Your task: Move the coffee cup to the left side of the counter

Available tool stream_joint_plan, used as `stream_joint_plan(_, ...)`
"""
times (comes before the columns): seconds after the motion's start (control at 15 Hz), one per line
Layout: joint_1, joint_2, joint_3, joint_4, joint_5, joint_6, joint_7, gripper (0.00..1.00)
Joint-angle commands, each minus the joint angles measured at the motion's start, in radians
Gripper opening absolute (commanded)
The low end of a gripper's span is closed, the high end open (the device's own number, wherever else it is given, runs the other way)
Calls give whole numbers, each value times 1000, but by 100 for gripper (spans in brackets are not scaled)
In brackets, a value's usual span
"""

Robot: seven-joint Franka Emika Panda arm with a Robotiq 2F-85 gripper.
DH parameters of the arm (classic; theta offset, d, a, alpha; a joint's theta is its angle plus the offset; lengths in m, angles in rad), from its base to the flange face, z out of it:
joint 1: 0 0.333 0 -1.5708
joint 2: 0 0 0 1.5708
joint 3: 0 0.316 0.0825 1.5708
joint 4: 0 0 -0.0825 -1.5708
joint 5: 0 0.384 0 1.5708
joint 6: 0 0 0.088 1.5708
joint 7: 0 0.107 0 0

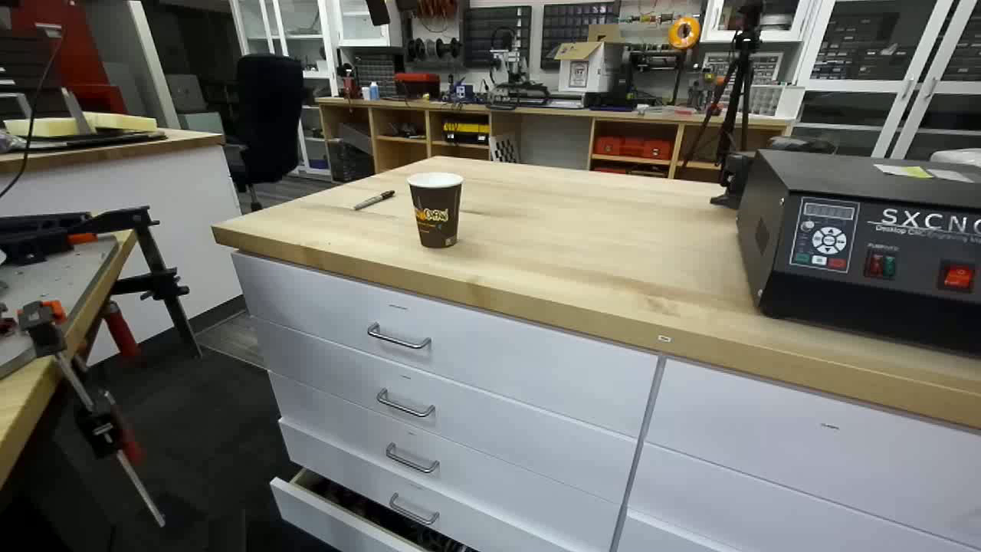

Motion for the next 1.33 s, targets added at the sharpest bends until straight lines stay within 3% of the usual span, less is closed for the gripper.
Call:
stream_joint_plan(0.0,-2,0,2,1,1,-2,-1,100)
stream_joint_plan(0.47,-2,0,2,1,1,-2,-1,100)
stream_joint_plan(0.67,14,52,-14,30,50,-14,-44,100)
stream_joint_plan(1.0,40,249,-28,164,232,-91,-228,100)
stream_joint_plan(1.27,11,462,-5,343,161,-139,-190,100)
